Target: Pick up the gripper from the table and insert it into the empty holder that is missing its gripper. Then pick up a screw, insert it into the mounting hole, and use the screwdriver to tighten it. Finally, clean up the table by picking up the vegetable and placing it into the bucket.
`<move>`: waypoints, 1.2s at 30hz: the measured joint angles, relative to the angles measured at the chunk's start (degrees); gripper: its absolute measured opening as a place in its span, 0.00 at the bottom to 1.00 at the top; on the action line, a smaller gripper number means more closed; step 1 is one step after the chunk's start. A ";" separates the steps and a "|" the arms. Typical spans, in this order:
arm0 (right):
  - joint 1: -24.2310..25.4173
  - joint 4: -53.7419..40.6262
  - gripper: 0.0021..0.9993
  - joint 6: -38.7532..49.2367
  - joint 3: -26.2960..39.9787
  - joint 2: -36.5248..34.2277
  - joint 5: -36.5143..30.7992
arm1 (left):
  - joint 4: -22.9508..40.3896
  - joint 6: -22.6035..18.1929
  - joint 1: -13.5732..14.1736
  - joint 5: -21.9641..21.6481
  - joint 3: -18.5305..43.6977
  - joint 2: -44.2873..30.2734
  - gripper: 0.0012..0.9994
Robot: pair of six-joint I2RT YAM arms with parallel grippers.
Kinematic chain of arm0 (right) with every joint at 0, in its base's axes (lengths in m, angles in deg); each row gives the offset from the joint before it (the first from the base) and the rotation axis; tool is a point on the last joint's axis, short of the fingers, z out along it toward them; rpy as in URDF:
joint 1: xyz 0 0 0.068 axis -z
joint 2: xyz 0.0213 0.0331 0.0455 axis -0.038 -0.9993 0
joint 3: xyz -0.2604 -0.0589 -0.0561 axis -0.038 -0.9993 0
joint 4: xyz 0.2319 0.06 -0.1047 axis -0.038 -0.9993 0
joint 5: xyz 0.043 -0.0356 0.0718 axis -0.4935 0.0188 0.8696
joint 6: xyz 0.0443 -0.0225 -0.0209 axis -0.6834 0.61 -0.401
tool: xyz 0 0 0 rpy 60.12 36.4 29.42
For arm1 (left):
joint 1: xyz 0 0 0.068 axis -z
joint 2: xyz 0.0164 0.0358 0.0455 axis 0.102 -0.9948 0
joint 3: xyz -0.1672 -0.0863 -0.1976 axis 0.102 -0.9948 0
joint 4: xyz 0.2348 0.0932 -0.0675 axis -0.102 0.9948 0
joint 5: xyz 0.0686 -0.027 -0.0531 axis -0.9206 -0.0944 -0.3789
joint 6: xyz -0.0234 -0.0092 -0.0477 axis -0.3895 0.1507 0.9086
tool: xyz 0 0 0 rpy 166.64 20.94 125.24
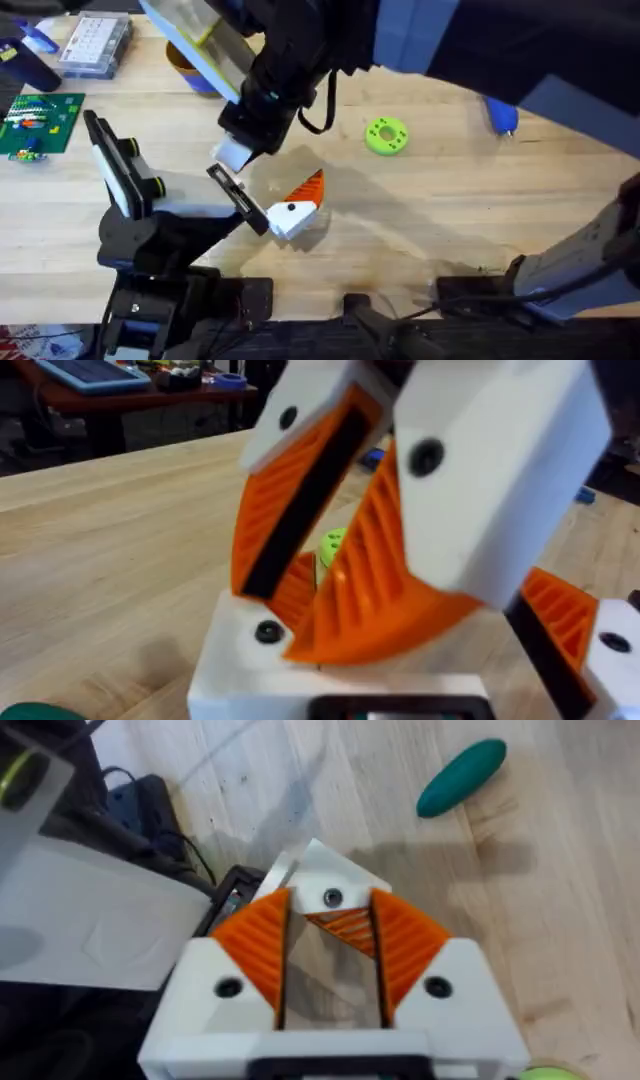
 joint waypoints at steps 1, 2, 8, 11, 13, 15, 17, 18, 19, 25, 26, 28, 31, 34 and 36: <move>0.09 0.02 0.46 -0.16 0.00 0.00 -0.01 | 0.01 0.00 0.00 0.01 0.00 0.00 0.99; 0.21 0.03 0.57 -0.19 0.00 0.00 -0.15 | -0.01 -0.06 0.00 0.02 0.00 0.00 0.99; 2.58 -0.28 0.99 -0.18 0.00 0.09 -1.15 | -0.03 -0.92 0.02 0.31 0.00 0.07 0.99; 3.13 -0.32 0.99 -0.15 0.00 0.41 -1.01 | -0.04 -0.96 0.02 0.41 0.00 0.05 0.99; 4.01 -0.33 0.99 -0.15 0.00 1.09 -0.90 | -0.03 -0.97 0.02 0.44 0.00 0.05 0.99; 5.46 -0.32 0.99 -0.14 0.00 2.32 -0.89 | -0.03 -1.06 0.02 0.45 0.00 0.05 0.99; 7.35 -0.33 0.99 -0.16 0.00 4.03 -0.90 | -0.05 -1.14 0.01 0.45 0.00 0.05 0.99; 8.17 -0.33 0.99 -0.15 0.00 4.87 -0.91 | -0.03 -1.14 0.01 0.45 0.00 0.05 0.99; 9.11 -0.33 0.99 -0.15 0.00 5.83 -0.92 | -0.03 -1.14 0.01 0.45 0.00 0.05 0.99; 12.80 -0.32 0.99 -0.15 0.00 10.17 -0.92 | -0.03 -1.14 0.02 0.45 0.00 0.05 0.99; 13.00 -0.34 0.99 -0.15 0.00 10.45 -0.92 | -0.04 -1.15 0.02 0.45 0.00 0.05 0.99; 13.16 -0.44 0.99 -0.16 0.00 10.57 -0.92 | -0.03 -1.15 0.02 0.45 0.00 0.06 0.99; 13.16 -0.56 0.99 -0.15 0.00 10.45 -0.92 | -0.03 -1.14 0.01 0.46 0.00 0.05 0.99; 13.16 -0.56 0.99 -0.15 0.00 10.44 -0.92 | -0.03 -1.14 0.02 0.45 0.00 0.05 0.99; 13.16 -0.58 0.99 -0.15 0.00 10.45 -0.92 | -0.03 -1.14 0.02 0.45 0.00 0.06 0.99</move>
